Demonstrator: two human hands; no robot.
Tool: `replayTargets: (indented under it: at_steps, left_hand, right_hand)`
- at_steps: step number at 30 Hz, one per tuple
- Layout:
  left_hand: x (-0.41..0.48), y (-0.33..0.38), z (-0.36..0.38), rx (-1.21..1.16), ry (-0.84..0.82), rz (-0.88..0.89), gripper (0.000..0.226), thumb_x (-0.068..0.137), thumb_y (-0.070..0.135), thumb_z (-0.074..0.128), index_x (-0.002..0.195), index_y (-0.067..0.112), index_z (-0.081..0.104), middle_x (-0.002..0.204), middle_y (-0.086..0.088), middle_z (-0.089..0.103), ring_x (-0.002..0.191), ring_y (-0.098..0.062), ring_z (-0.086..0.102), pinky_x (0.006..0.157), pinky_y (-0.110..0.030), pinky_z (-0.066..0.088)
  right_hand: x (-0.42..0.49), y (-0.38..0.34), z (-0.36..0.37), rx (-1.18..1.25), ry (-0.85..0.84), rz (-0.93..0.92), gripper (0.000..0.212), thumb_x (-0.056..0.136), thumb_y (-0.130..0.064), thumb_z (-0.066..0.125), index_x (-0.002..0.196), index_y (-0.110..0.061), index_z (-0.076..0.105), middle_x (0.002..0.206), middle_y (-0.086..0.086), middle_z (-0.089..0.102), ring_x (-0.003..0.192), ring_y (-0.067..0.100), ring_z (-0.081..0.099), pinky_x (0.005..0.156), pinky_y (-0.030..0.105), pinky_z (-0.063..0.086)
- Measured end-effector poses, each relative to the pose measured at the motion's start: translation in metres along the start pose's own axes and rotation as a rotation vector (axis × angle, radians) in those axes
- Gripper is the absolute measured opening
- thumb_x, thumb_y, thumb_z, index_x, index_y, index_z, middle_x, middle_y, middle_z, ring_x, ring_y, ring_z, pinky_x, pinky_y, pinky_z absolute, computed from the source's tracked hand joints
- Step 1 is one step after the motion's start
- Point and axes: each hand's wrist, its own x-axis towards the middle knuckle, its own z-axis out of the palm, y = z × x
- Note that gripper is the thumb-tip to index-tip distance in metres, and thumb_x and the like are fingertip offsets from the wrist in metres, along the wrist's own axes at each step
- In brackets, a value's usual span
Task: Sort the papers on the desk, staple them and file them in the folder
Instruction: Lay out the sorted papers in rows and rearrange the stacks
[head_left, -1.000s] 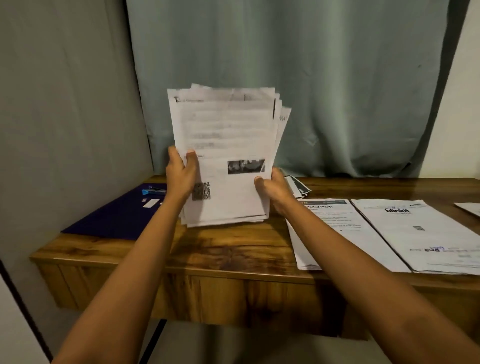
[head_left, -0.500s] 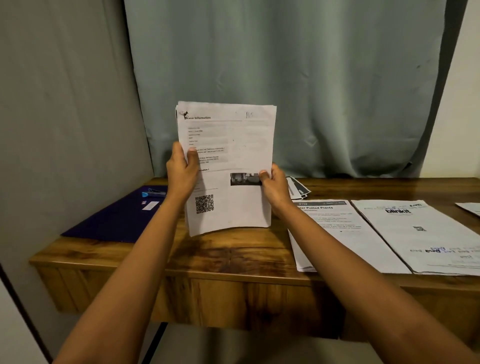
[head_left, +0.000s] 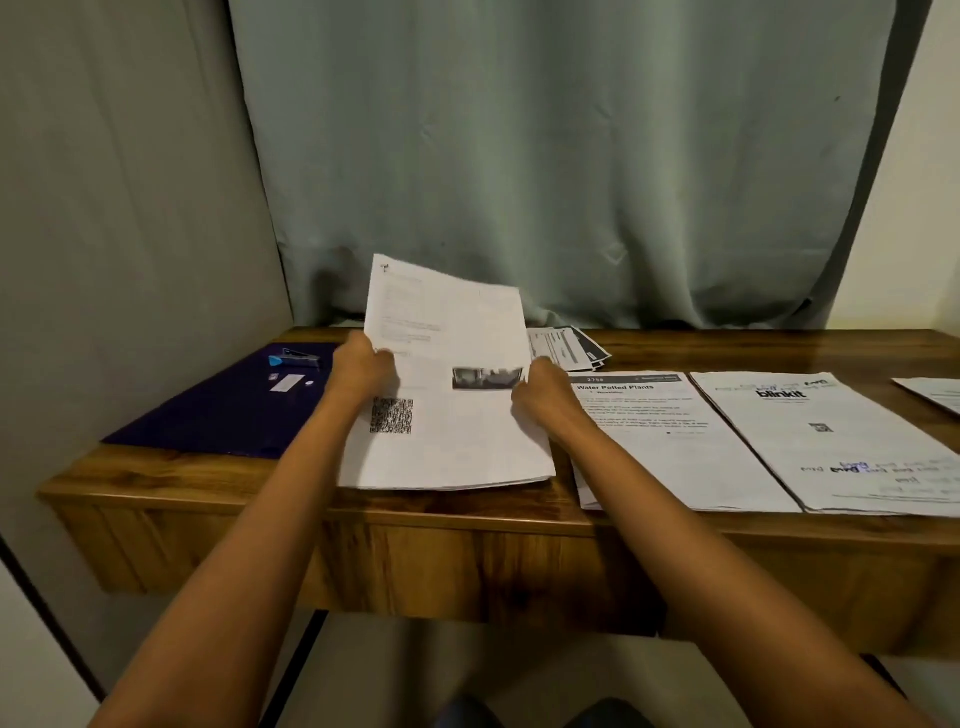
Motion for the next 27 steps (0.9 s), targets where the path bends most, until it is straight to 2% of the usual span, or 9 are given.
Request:
replayTargets:
  at_steps: [3, 6, 9, 13, 16, 20, 23, 27]
  left_hand:
    - [-0.013, -0.014, 0.013, 0.212, -0.137, -0.087, 0.046, 0.09, 0.008, 0.051, 0.132, -0.008, 0.039, 0.135, -0.022, 0.047, 0.121, -0.036, 0.049, 0.091, -0.035, 0.043]
    - [-0.026, -0.023, 0.023, 0.409, -0.212, -0.093, 0.045, 0.09, 0.01, 0.055, 0.131, -0.006, 0.044, 0.135, -0.021, 0.049, 0.121, -0.032, 0.05, 0.094, -0.032, 0.043]
    - [-0.029, -0.03, 0.029, 0.496, -0.248, -0.113, 0.041, 0.089, 0.013, 0.058, 0.126, -0.003, 0.05, 0.128, -0.017, 0.055, 0.115, -0.028, 0.055, 0.087, -0.028, 0.046]
    - [-0.027, -0.03, 0.031, 0.498, -0.269, -0.12, 0.037, 0.087, 0.013, 0.061, 0.12, -0.004, 0.054, 0.123, -0.017, 0.059, 0.111, -0.028, 0.057, 0.084, -0.028, 0.047]
    - [-0.025, -0.03, 0.034, 0.468, -0.272, -0.105, 0.038, 0.086, 0.01, 0.062, 0.119, -0.005, 0.053, 0.122, -0.017, 0.058, 0.113, -0.028, 0.056, 0.083, -0.029, 0.047]
    - [-0.021, -0.035, 0.035, 0.405, -0.276, -0.101, 0.037, 0.08, 0.006, 0.064, 0.114, -0.006, 0.055, 0.118, -0.018, 0.059, 0.11, -0.03, 0.056, 0.086, -0.034, 0.051]
    - [-0.019, -0.04, 0.036, 0.345, -0.279, -0.052, 0.034, 0.079, 0.004, 0.062, 0.112, -0.005, 0.058, 0.116, -0.019, 0.061, 0.11, -0.033, 0.056, 0.09, -0.04, 0.051]
    - [-0.017, -0.045, 0.038, 0.346, -0.276, 0.036, 0.036, 0.092, 0.016, 0.049, 0.124, 0.0, 0.052, 0.13, -0.02, 0.052, 0.121, -0.035, 0.046, 0.098, -0.042, 0.042]
  right_hand:
    - [-0.015, 0.007, 0.008, -0.283, -0.157, 0.04, 0.029, 0.093, -0.009, 0.051, 0.12, 0.001, 0.052, 0.112, 0.01, 0.058, 0.102, 0.026, 0.058, 0.083, 0.028, 0.048]
    - [-0.023, 0.012, 0.017, -0.353, -0.245, 0.041, 0.026, 0.093, -0.011, 0.053, 0.115, 0.001, 0.056, 0.111, 0.014, 0.06, 0.091, 0.026, 0.058, 0.069, 0.027, 0.044]
    - [-0.027, 0.015, 0.023, -0.437, -0.223, 0.017, 0.025, 0.092, -0.013, 0.053, 0.112, 0.001, 0.059, 0.108, 0.014, 0.062, 0.077, 0.023, 0.052, 0.057, 0.025, 0.038]
    - [-0.023, 0.017, 0.026, -0.435, -0.211, 0.012, 0.026, 0.092, -0.014, 0.052, 0.112, 0.0, 0.058, 0.111, 0.014, 0.062, 0.095, 0.028, 0.061, 0.066, 0.027, 0.041]
    - [-0.018, 0.015, 0.027, -0.455, -0.227, 0.026, 0.024, 0.093, -0.015, 0.052, 0.112, 0.0, 0.059, 0.112, 0.014, 0.062, 0.1, 0.028, 0.062, 0.069, 0.028, 0.046]
    - [-0.01, 0.016, 0.025, -0.506, -0.259, 0.024, 0.029, 0.093, -0.012, 0.05, 0.117, 0.003, 0.057, 0.119, 0.017, 0.06, 0.108, 0.032, 0.059, 0.088, 0.033, 0.05]
    - [-0.006, 0.019, 0.02, -0.483, -0.266, 0.032, 0.03, 0.091, -0.01, 0.053, 0.118, 0.002, 0.056, 0.119, 0.016, 0.059, 0.108, 0.03, 0.059, 0.086, 0.03, 0.049]
    - [0.004, 0.027, 0.011, -0.307, -0.154, -0.011, 0.036, 0.088, -0.01, 0.055, 0.123, -0.003, 0.052, 0.123, 0.014, 0.055, 0.109, 0.03, 0.057, 0.083, 0.031, 0.05]
